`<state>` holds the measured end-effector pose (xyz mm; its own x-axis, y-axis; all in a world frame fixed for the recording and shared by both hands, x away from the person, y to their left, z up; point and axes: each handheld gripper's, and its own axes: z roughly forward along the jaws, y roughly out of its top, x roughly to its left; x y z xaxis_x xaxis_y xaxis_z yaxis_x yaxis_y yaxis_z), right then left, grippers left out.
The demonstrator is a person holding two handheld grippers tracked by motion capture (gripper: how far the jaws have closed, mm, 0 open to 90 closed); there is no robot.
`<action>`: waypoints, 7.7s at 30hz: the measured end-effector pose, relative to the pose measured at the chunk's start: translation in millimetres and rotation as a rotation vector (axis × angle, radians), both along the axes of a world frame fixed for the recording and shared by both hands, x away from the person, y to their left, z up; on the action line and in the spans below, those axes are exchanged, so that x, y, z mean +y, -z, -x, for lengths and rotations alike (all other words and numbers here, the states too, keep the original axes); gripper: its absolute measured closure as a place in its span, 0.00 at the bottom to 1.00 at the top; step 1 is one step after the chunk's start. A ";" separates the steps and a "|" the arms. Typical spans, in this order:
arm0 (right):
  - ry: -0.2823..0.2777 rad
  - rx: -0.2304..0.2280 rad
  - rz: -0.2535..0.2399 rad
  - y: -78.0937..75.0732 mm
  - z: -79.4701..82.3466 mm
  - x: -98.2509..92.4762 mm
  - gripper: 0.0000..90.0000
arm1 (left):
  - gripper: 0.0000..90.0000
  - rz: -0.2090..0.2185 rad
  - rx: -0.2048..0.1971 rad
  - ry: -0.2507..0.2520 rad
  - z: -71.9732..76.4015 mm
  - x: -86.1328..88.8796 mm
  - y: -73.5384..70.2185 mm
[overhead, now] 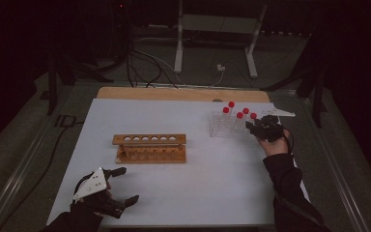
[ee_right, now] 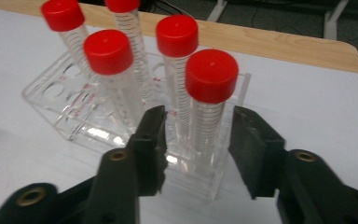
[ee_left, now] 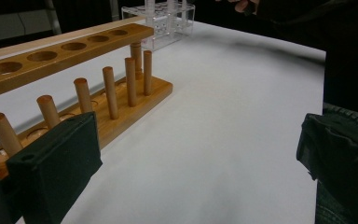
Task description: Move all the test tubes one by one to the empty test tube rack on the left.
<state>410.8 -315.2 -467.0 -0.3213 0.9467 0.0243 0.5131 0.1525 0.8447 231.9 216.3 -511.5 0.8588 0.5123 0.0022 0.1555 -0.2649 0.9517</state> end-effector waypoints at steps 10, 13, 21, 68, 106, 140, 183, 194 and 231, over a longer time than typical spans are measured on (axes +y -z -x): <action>0.018 0.014 0.008 2.7 -10.2 2.3 0.80 | 0.00 0.000 0.001 0.000 0.0 0.1 0.1; 0.018 0.016 0.015 2.3 -10.7 2.4 0.82 | 0.00 0.000 0.001 0.002 0.1 0.0 0.0; 0.012 -0.004 0.038 -5.9 -7.5 3.5 0.83 | 0.00 -0.004 0.003 0.001 -0.1 -0.2 0.1; -0.261 -0.066 0.071 -36.9 64.6 58.8 0.83 | 0.01 -0.049 0.027 0.052 0.4 -15.3 -5.2; -0.520 -0.034 0.107 -13.5 126.6 121.5 0.83 | 0.01 -0.058 0.061 0.204 -29.7 -93.3 -71.3; -0.595 -0.054 0.086 -20.2 140.8 136.0 0.83 | 0.54 -0.066 -0.004 0.218 -64.9 -183.7 -85.1; -0.523 -0.078 0.010 -23.6 138.5 130.1 0.16 | 0.80 -0.118 -0.074 0.127 -80.2 -165.5 -112.9; -0.513 -0.112 -0.049 -29.3 137.9 119.3 0.00 | 0.80 -0.105 -0.093 0.034 -95.2 -140.4 -130.0; -0.514 -0.154 -0.087 -28.5 137.1 110.0 0.00 | 0.80 -0.126 0.010 -0.132 -138.2 -117.6 -68.8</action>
<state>273.7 -205.2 -438.5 -0.7481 0.6635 0.0115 0.2602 0.2774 0.9249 370.1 98.7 -442.7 0.7842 0.6170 0.0655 0.2059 -0.3585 0.9106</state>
